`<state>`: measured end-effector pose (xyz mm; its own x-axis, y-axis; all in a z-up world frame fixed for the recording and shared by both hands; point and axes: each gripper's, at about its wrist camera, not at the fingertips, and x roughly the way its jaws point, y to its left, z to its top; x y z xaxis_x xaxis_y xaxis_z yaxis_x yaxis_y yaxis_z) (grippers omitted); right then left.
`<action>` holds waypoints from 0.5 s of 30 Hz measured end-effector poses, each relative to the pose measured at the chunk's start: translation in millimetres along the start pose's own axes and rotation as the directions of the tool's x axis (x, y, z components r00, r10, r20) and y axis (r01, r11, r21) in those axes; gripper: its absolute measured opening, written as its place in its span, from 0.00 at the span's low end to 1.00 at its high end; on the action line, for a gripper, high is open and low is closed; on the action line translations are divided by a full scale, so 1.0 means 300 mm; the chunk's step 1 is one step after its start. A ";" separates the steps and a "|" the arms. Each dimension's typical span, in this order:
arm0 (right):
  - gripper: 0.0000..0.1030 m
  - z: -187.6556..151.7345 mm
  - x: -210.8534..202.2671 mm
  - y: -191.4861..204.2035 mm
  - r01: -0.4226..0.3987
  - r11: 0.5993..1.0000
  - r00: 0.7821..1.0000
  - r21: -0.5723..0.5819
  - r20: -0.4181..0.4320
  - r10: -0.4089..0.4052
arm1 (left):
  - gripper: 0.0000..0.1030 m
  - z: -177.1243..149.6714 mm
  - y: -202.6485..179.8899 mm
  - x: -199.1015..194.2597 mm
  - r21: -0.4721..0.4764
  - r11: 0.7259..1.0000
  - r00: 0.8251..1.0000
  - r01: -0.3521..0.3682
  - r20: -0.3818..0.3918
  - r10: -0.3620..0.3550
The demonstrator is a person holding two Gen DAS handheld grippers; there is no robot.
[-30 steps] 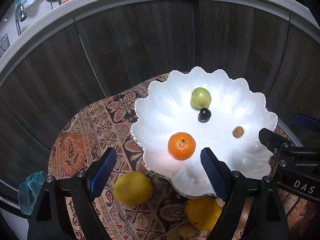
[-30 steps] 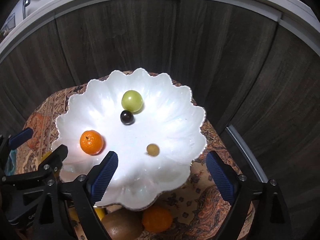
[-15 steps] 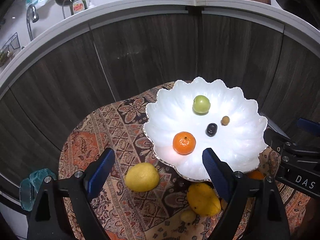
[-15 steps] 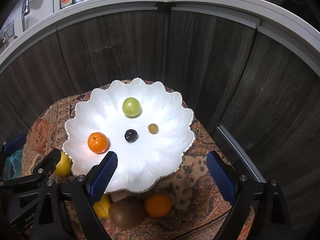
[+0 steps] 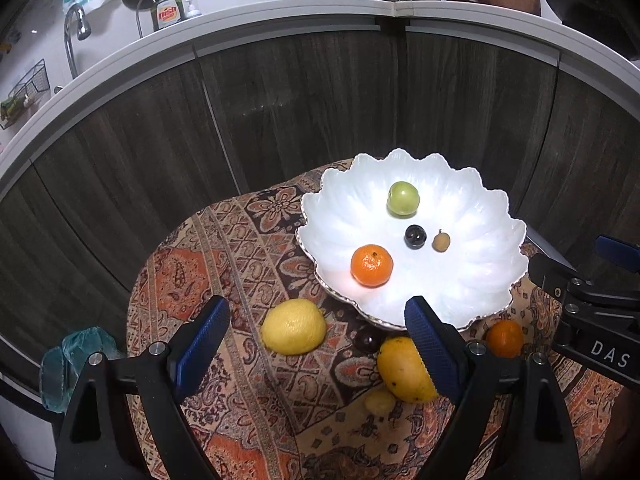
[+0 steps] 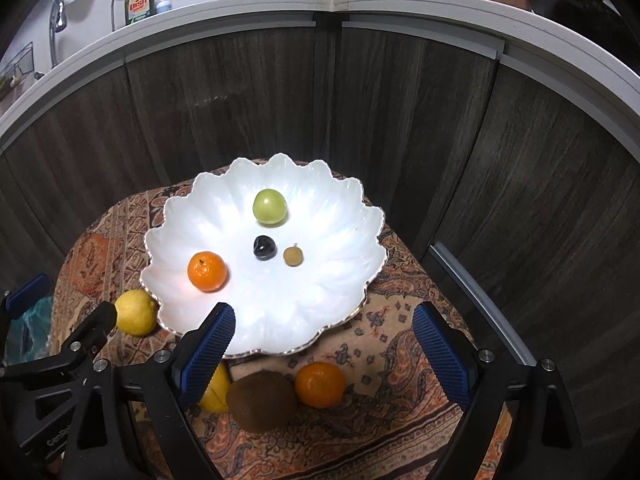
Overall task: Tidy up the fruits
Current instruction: 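Withdraw both tools from the bowl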
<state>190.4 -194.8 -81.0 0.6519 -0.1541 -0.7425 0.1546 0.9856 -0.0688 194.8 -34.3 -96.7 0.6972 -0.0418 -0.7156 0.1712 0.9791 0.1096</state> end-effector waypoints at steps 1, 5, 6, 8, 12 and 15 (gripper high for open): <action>0.88 -0.004 0.000 -0.001 0.000 1.000 1.000 0.002 -0.001 0.000 | 0.87 -0.003 0.000 -0.001 0.000 1.000 1.000 0.002 -0.001 -0.002; 0.88 -0.031 0.002 -0.012 0.004 1.000 1.000 0.010 -0.008 -0.004 | 0.87 -0.020 -0.004 -0.003 0.003 1.000 1.000 0.008 -0.005 -0.008; 0.88 -0.038 0.002 -0.014 0.005 1.000 1.000 0.010 -0.010 -0.005 | 0.87 -0.025 -0.004 -0.004 0.003 1.000 1.000 0.009 -0.006 -0.009; 0.88 -0.053 0.004 -0.015 0.009 1.000 1.000 0.009 -0.013 -0.009 | 0.87 -0.041 -0.006 -0.001 0.006 1.000 1.000 0.008 -0.011 -0.008; 0.88 -0.076 0.016 -0.012 0.013 1.000 1.000 0.002 -0.024 -0.013 | 0.87 -0.073 -0.011 0.010 0.010 1.000 1.000 0.007 -0.022 -0.007; 0.88 -0.091 0.023 -0.008 0.017 1.000 1.000 -0.001 -0.026 -0.017 | 0.87 -0.092 -0.014 0.021 0.015 1.000 1.000 0.005 -0.029 -0.004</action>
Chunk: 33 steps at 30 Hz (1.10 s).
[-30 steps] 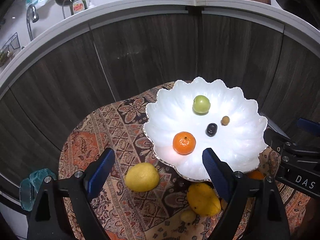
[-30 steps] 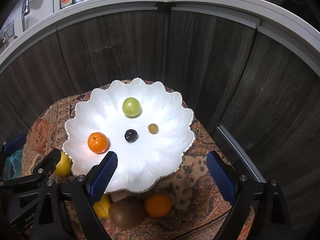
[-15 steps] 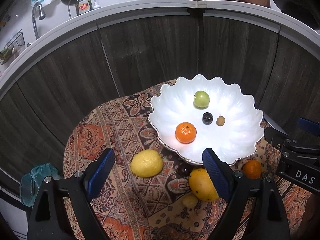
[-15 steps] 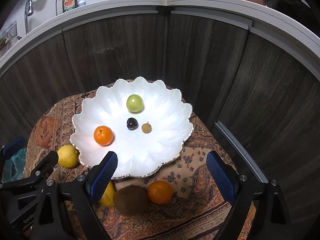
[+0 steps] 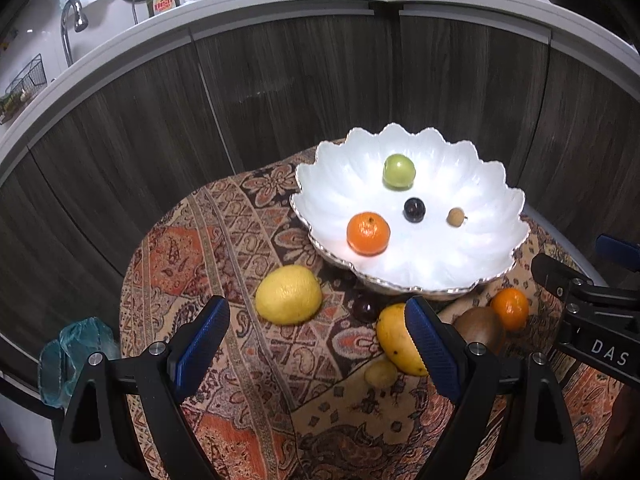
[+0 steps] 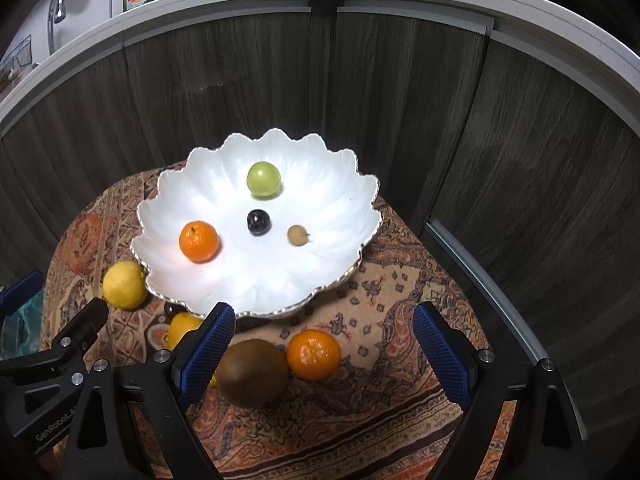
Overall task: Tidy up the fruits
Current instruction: 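Withdraw both tools from the bowl, then grasp the brown kiwi with the right tool while the left tool approaches the yellow mango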
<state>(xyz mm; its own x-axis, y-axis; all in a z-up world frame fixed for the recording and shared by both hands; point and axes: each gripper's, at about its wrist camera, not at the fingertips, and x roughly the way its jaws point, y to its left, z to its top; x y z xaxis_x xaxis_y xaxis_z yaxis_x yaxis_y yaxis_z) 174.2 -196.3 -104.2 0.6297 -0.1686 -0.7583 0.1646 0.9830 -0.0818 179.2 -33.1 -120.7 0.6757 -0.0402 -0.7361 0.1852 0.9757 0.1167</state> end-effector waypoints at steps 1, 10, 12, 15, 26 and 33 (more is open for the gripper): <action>0.88 -0.004 0.002 0.001 0.000 1.000 1.000 0.000 -0.001 0.000 | 0.87 -0.003 -0.001 0.002 0.001 1.000 1.000 -0.002 0.000 0.002; 0.89 -0.040 0.025 0.012 -0.008 1.000 1.000 0.003 -0.011 0.008 | 0.87 -0.046 0.002 0.024 0.005 1.000 1.000 -0.008 -0.004 0.008; 0.89 -0.050 0.033 0.015 -0.008 1.000 1.000 0.001 -0.014 0.008 | 0.87 -0.057 0.004 0.031 0.001 1.000 1.000 -0.008 -0.008 0.008; 0.88 -0.060 0.039 0.016 -0.009 1.000 1.000 0.001 -0.015 0.009 | 0.87 -0.073 0.003 0.043 -0.001 1.000 1.000 -0.003 -0.015 0.003; 0.88 -0.113 0.069 0.035 -0.022 1.000 0.999 -0.011 -0.044 0.022 | 0.87 -0.131 0.012 0.061 -0.004 1.000 1.000 -0.003 -0.021 0.002; 0.88 -0.133 0.100 0.061 -0.052 0.998 0.997 -0.023 -0.065 0.050 | 0.87 -0.164 0.032 0.086 -0.024 1.000 0.999 -0.004 -0.039 0.003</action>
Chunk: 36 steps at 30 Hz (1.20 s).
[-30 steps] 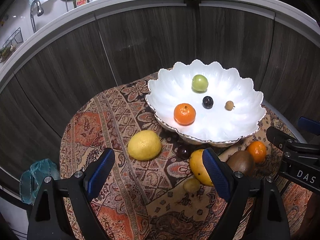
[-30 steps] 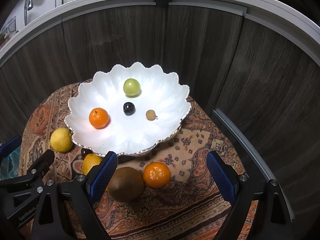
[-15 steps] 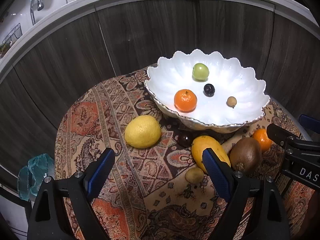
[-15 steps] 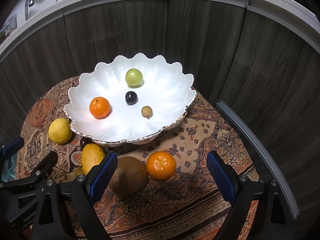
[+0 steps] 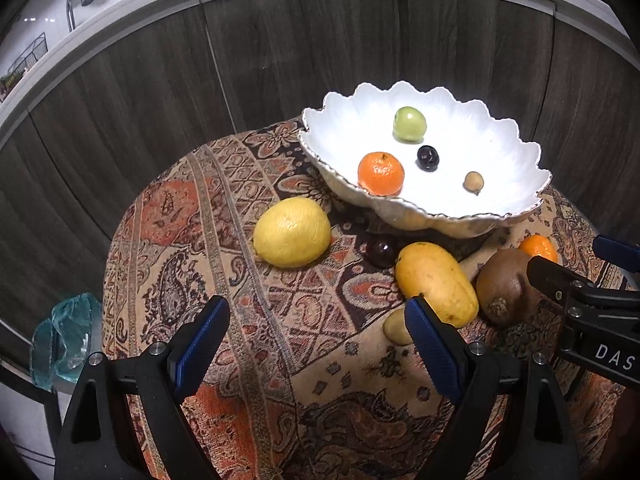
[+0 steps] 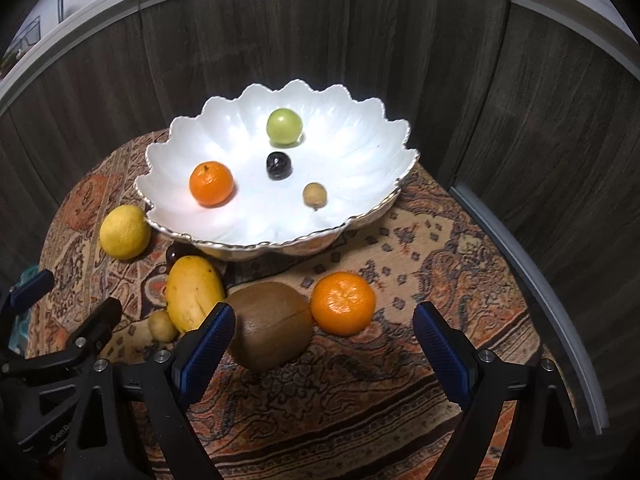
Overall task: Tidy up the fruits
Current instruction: 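Grasp the brown kiwi with the right tool while the left tool approaches the yellow mango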
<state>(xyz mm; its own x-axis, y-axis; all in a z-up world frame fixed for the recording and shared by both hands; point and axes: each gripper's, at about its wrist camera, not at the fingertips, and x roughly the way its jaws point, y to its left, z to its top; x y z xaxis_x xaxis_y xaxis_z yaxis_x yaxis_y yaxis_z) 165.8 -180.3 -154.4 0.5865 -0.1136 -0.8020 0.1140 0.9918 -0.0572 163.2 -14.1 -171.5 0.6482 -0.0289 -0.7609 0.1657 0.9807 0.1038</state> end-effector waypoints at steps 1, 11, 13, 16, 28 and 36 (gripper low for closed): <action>0.88 -0.002 0.006 0.005 -0.005 1.000 1.000 -0.002 -0.005 0.005 | 0.87 -0.003 0.004 0.000 -0.004 1.000 1.000 -0.002 0.001 0.002; 0.88 -0.013 0.064 0.059 -0.031 0.999 0.999 -0.025 -0.044 0.030 | 0.87 -0.016 0.043 0.025 -0.025 1.000 1.000 -0.017 -0.008 0.017; 0.88 -0.015 0.076 0.070 -0.031 0.999 0.998 -0.028 -0.051 0.030 | 0.87 -0.017 0.047 0.030 -0.030 0.999 1.000 -0.016 -0.011 0.015; 0.88 -0.017 0.093 0.076 -0.029 0.999 0.998 -0.030 -0.057 0.027 | 0.87 -0.018 0.050 0.036 -0.034 0.999 1.000 -0.013 -0.015 0.012; 0.88 -0.025 0.120 0.078 -0.037 0.999 0.998 -0.027 -0.053 0.036 | 0.87 -0.018 0.039 0.043 -0.036 0.999 1.000 -0.002 -0.022 0.001; 0.78 -0.030 0.103 0.079 -0.064 0.998 0.996 -0.027 -0.071 0.062 | 0.87 -0.015 0.036 0.035 -0.037 0.999 1.000 0.002 -0.018 -0.003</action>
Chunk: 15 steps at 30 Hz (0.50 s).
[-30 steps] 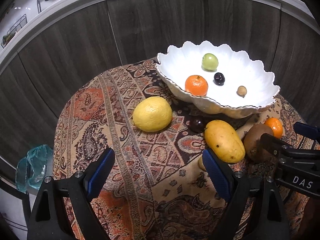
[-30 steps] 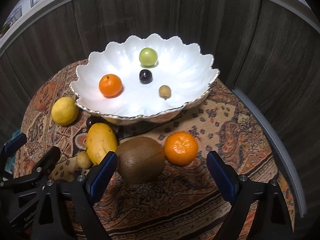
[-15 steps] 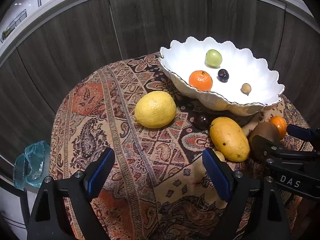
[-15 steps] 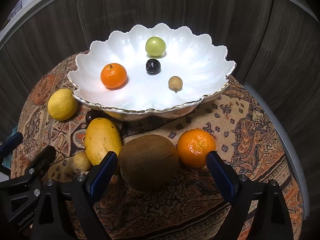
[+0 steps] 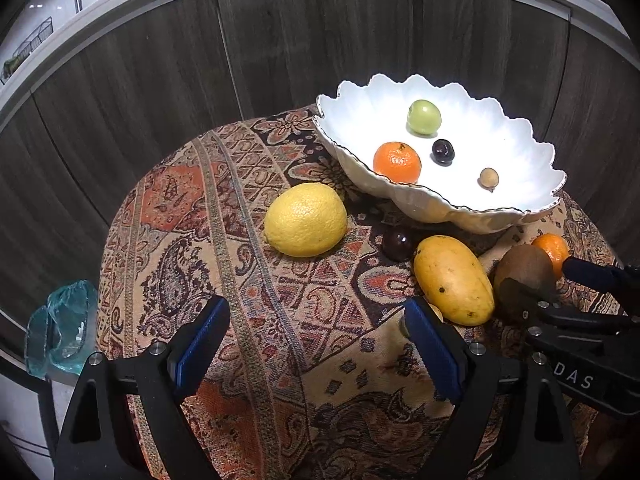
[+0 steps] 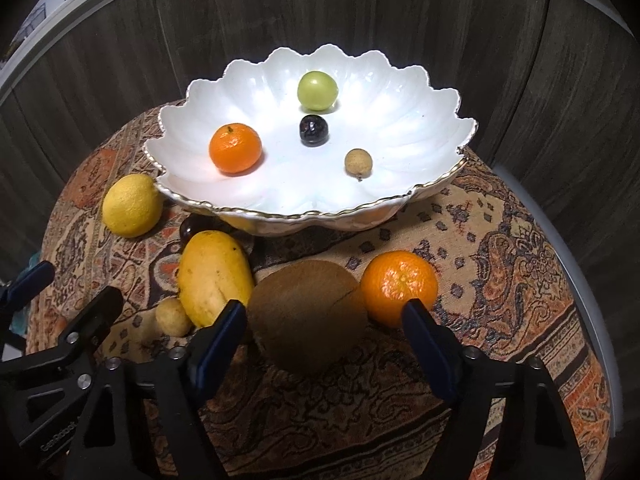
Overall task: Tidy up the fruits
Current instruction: 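Grasp the brown kiwi with the right tool while the left tool approaches the yellow mango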
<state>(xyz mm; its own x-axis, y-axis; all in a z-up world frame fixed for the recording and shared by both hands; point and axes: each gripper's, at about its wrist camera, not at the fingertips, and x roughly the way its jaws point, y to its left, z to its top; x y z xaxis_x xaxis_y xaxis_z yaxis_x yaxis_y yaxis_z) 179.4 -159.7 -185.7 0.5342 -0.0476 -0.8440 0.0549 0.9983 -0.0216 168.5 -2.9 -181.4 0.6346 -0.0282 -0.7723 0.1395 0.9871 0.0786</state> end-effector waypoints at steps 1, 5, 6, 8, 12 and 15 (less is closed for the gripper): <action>0.79 0.001 0.003 0.001 -0.001 1.000 1.000 -0.005 -0.004 0.001 | 0.87 0.000 0.000 0.000 0.001 1.000 1.000 -0.001 0.000 0.001; 0.83 0.008 0.012 0.004 -0.002 1.000 1.000 -0.010 -0.012 0.002 | 0.87 0.001 0.000 -0.004 -0.004 1.000 1.000 -0.003 0.003 0.003; 0.83 0.009 0.015 0.009 0.004 1.000 1.000 -0.016 -0.010 -0.004 | 0.87 0.001 0.001 -0.005 -0.005 1.000 1.000 -0.004 0.004 0.004; 0.83 0.012 0.017 0.011 0.006 1.000 1.000 -0.018 -0.006 -0.006 | 0.87 0.002 0.004 -0.005 -0.009 1.000 1.000 -0.004 0.003 0.004; 0.75 0.020 0.021 0.029 0.021 0.998 1.000 -0.056 0.007 -0.021 | 0.87 0.002 0.006 -0.005 -0.011 1.000 1.000 -0.005 0.000 0.005; 0.60 0.016 0.018 0.038 -0.012 0.998 1.000 -0.066 -0.002 0.012 | 0.87 0.003 0.002 -0.008 -0.010 1.000 1.000 -0.002 0.001 0.002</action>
<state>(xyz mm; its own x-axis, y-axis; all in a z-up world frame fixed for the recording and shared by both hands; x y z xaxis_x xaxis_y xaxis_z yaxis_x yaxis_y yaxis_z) 186.9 -148.6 -187.9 0.5331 -0.0357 -0.8453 -0.0075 0.9989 -0.0469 167.8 -2.3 -179.1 0.6356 -0.0268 -0.7715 0.1311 0.9886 0.0736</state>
